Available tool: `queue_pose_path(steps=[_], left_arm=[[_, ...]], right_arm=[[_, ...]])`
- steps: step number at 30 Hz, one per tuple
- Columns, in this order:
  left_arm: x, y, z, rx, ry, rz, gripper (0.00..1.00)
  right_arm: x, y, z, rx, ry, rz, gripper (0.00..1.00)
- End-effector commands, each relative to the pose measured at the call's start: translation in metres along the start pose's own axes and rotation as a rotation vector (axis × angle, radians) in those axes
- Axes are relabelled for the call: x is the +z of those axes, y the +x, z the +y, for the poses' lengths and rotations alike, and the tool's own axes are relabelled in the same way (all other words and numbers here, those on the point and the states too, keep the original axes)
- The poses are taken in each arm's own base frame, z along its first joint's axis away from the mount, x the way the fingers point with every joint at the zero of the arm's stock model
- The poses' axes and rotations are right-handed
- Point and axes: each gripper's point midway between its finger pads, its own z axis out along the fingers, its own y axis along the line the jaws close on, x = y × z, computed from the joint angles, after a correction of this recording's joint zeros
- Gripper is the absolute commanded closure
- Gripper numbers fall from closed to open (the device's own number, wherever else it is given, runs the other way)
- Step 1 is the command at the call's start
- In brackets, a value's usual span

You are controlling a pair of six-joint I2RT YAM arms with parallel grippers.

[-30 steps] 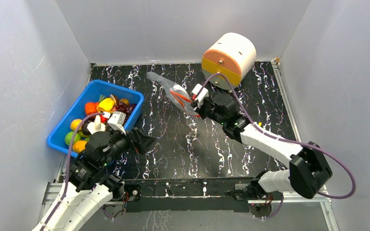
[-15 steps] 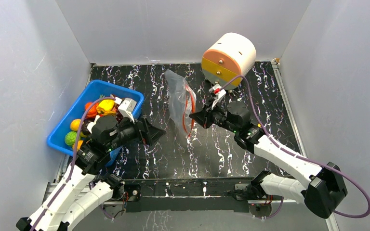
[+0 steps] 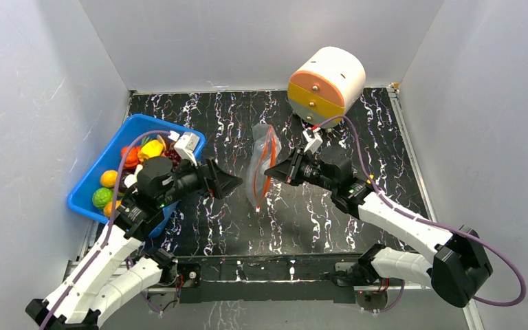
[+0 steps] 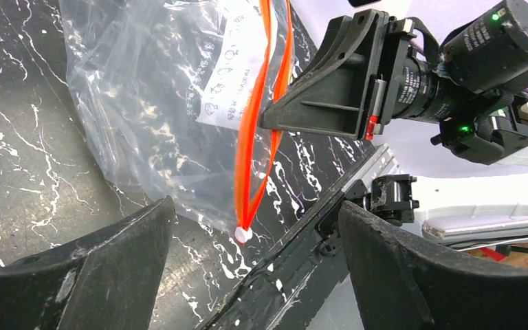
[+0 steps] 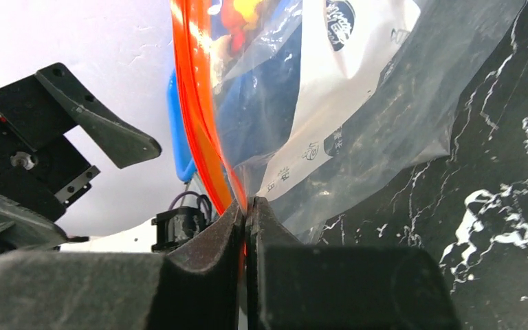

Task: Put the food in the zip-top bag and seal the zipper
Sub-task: Open the zipper of the food storage bag.

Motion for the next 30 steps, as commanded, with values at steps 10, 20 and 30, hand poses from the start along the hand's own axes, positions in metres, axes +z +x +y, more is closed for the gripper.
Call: queue_pose_path(steps=[10,20,30], left_arm=[[0.037,-0.006,0.003,0.014,0.031,0.031,0.21],[0.043,0.001,0.018,0.039,-0.028,0.058,0.32],[0.047,0.013,0.042,0.081,-0.102,0.073,0.82]], right_arm=[[0.014,-0.004,0.053,0.104,-0.195,0.056,1.00],[0.019,0.004,0.062,0.128,-0.217,0.080,1.00],[0.027,0.014,0.053,0.147,-0.201,0.116,1.00]])
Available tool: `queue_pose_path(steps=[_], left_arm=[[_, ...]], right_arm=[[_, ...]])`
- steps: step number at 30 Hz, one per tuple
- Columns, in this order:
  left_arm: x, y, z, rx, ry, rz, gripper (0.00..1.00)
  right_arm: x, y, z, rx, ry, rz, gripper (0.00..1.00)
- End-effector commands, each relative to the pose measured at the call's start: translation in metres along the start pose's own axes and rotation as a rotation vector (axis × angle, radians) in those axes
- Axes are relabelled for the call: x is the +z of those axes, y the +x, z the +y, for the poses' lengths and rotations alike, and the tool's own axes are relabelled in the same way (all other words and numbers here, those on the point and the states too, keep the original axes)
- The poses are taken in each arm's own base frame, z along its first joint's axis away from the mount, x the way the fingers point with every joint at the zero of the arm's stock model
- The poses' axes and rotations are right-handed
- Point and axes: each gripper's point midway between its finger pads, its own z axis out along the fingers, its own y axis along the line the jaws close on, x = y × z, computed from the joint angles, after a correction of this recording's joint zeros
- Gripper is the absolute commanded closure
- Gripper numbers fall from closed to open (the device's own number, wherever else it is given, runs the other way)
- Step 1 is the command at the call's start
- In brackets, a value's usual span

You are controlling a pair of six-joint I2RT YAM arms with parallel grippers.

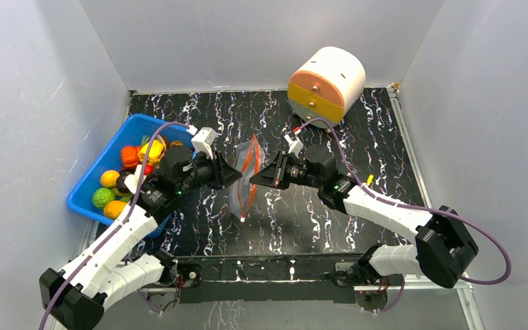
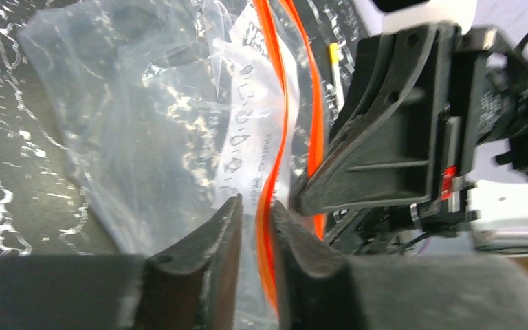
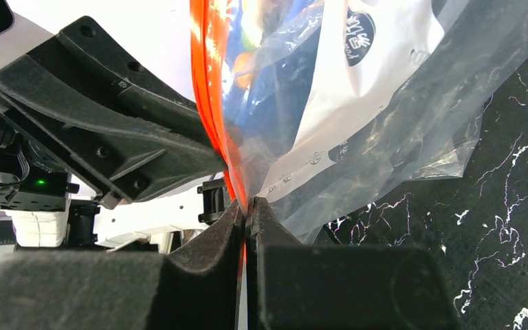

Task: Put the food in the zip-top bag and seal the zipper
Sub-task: Open the zipper of the food storage bag.

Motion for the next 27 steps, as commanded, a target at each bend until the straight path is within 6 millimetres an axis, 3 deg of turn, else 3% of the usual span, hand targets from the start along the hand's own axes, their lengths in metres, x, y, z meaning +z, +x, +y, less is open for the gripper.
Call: queue_pose_path(steps=[1,5,8,10,14,18,21,25,27], left_arm=[[0.001,-0.001,0.011,0.052,-0.040,-0.018,0.85],[-0.001,-0.001,0.009,0.053,-0.032,-0.021,0.84],[0.003,0.001,0.008,0.045,-0.018,-0.005,0.66],[0.006,0.005,0.008,0.031,-0.011,0.013,0.64],[0.008,0.004,0.002,0.017,0.012,0.024,0.96],[-0.001,-0.007,-0.006,0.032,0.021,-0.001,1.00],[-0.009,-0.016,-0.011,0.033,0.019,-0.030,1.00],[-0.012,-0.020,-0.006,0.026,-0.037,-0.021,1.00],[-0.011,-0.019,-0.004,0.027,-0.044,-0.013,1.00]], right_arm=[[0.002,-0.012,0.031,-0.036,-0.097,-0.029,1.00],[0.006,-0.008,0.029,-0.020,-0.101,-0.003,1.00],[0.007,-0.007,0.031,-0.013,-0.116,0.004,1.00],[0.006,-0.008,0.033,-0.017,-0.122,0.003,1.00],[0.005,-0.008,0.028,-0.040,-0.099,-0.008,1.00],[0.002,-0.007,0.014,-0.053,-0.037,-0.024,1.00],[-0.001,-0.008,0.001,-0.067,0.057,-0.018,0.66],[-0.006,-0.017,0.000,-0.088,0.175,-0.038,0.49],[-0.009,-0.025,0.001,-0.097,0.227,-0.064,0.45]])
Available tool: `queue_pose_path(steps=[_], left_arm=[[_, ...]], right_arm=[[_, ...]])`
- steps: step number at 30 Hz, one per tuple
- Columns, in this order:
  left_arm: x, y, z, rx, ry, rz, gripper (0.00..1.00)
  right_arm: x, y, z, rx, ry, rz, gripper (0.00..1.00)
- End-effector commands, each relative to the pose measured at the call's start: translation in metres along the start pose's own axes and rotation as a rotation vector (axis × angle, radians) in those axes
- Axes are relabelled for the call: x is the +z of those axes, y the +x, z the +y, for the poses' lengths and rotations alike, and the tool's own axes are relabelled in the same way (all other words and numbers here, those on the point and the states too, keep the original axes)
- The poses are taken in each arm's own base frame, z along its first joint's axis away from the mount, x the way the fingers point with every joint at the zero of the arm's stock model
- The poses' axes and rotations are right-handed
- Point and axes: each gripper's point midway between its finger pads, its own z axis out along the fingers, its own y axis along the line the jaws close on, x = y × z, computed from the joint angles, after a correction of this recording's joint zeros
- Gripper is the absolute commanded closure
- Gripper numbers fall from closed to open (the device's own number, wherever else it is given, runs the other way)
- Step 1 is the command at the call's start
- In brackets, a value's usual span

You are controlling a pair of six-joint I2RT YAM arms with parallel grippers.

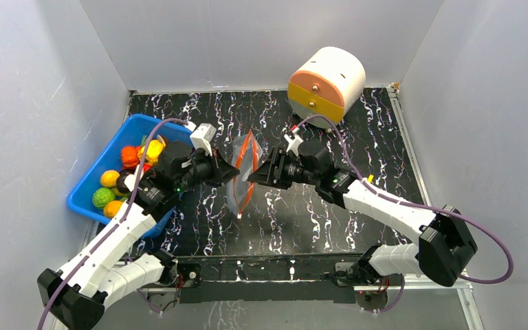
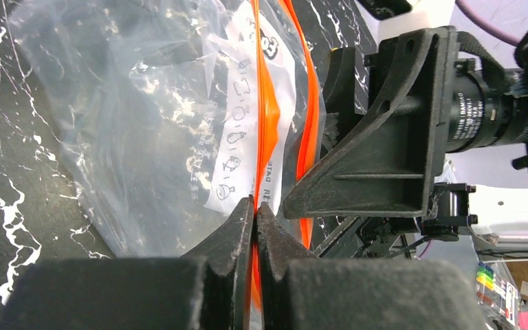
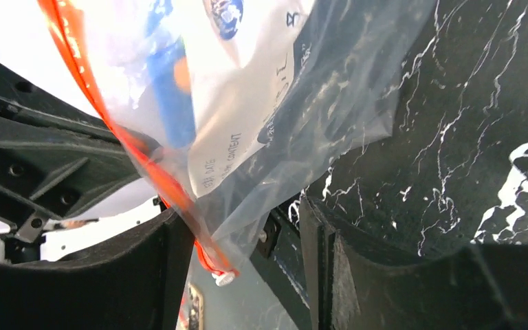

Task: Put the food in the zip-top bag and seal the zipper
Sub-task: Open the zipper of the food storage bag.

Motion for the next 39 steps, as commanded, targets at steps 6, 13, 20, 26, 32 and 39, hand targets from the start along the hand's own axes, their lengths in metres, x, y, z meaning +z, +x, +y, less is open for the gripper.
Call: queue_pose_path(steps=[6,13,20,26,32,39], left_arm=[[0.000,-0.010,0.002,-0.023,-0.044,0.005,1.00],[0.002,-0.012,-0.004,-0.037,-0.026,0.016,1.00],[-0.003,-0.010,-0.004,-0.047,-0.029,0.012,1.00],[-0.006,-0.009,-0.003,-0.042,-0.032,0.014,1.00],[-0.011,-0.005,0.011,-0.017,-0.120,0.048,1.00],[-0.010,-0.003,0.014,-0.007,-0.136,0.074,1.00]], right_arm=[[-0.011,-0.036,0.034,-0.137,0.101,-0.114,0.49],[-0.001,-0.047,0.031,-0.228,0.236,-0.143,0.45],[0.001,-0.058,0.011,-0.312,0.413,-0.180,0.50],[-0.014,-0.069,-0.011,-0.378,0.545,-0.212,0.55],[-0.031,-0.071,-0.022,-0.388,0.581,-0.268,0.70],[-0.028,-0.061,-0.019,-0.378,0.509,-0.260,0.88]])
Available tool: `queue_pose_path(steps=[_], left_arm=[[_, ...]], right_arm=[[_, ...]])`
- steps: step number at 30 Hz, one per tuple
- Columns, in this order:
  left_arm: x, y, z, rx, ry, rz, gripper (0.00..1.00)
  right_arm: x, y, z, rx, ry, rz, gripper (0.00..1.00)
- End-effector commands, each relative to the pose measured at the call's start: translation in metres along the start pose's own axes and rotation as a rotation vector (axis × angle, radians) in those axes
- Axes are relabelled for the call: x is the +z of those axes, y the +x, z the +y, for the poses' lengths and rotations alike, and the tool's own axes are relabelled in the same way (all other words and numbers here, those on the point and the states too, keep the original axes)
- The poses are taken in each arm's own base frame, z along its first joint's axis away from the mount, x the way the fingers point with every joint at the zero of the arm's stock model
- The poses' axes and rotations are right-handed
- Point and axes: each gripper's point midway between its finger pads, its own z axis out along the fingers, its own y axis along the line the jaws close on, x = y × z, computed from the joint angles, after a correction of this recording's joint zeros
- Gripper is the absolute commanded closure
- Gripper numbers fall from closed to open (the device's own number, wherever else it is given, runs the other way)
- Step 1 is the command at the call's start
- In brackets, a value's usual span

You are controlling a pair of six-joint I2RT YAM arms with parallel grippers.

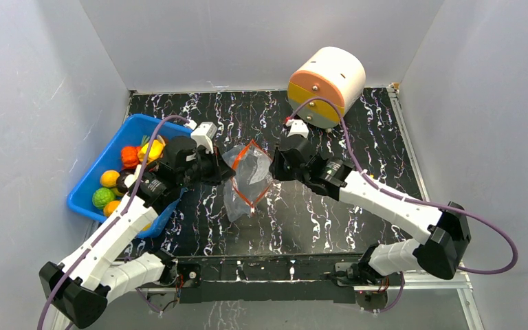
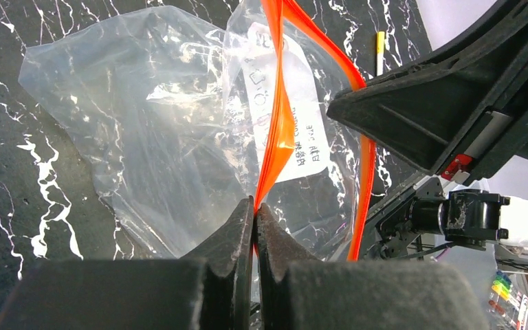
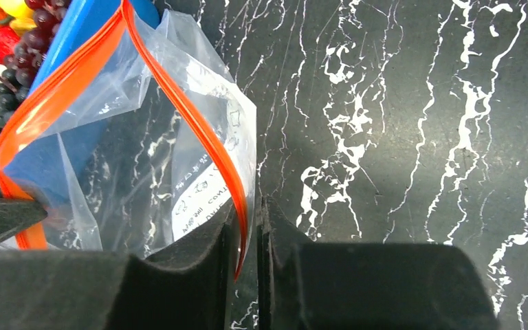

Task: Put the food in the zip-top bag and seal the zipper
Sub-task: Open the zipper of the food storage bag, then pick up the fake fruit from the bin.

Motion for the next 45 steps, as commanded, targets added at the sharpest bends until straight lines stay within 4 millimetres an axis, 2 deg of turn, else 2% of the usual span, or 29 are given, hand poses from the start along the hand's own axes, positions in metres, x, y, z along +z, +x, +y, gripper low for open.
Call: queue_pose_path(steps=[1,4,7,11,16,18,19,20,23,28,33,39,45], left_arm=[[-0.008,-0.007,-0.001,0.021,-0.010,-0.009,1.00],[-0.012,-0.012,-0.002,0.029,-0.022,-0.021,1.00],[-0.017,-0.016,0.001,0.032,-0.055,-0.021,1.00],[-0.016,-0.016,0.000,0.023,-0.059,-0.001,1.00],[-0.015,-0.014,-0.017,0.008,0.034,0.010,0.98],[-0.020,-0.018,-0.021,0.012,0.053,-0.017,0.84],[-0.022,-0.020,-0.022,0.016,0.057,-0.031,0.61],[-0.026,-0.023,-0.022,0.016,0.053,-0.048,0.46],[-0.037,-0.032,-0.022,0.019,0.036,-0.093,0.22],[-0.058,-0.043,-0.017,0.042,-0.021,-0.151,0.04],[-0.069,-0.047,0.012,0.055,-0.179,-0.197,0.02],[-0.069,-0.039,0.044,0.057,-0.344,-0.169,0.02],[-0.060,-0.020,0.080,0.039,-0.539,-0.066,0.09]], right_arm=[[-0.005,-0.017,0.007,0.016,-0.038,-0.080,0.92],[-0.005,-0.018,-0.005,0.013,0.013,-0.096,1.00],[-0.011,-0.026,-0.008,0.023,0.015,-0.135,1.00],[-0.023,-0.030,0.016,0.042,-0.136,-0.149,1.00],[-0.037,-0.033,0.037,0.043,-0.274,-0.173,1.00],[-0.041,-0.038,0.039,0.046,-0.287,-0.188,1.00],[-0.043,-0.040,0.039,0.045,-0.287,-0.196,1.00],[-0.045,-0.043,0.038,0.046,-0.281,-0.203,1.00],[-0.049,-0.048,0.033,0.044,-0.252,-0.217,1.00],[-0.063,-0.055,0.025,0.005,-0.227,-0.245,1.00],[-0.080,-0.068,0.007,-0.024,-0.129,-0.269,1.00],[-0.100,-0.085,-0.006,-0.024,-0.037,-0.289,1.00],[-0.087,-0.067,-0.015,-0.051,-0.008,-0.237,1.00]])
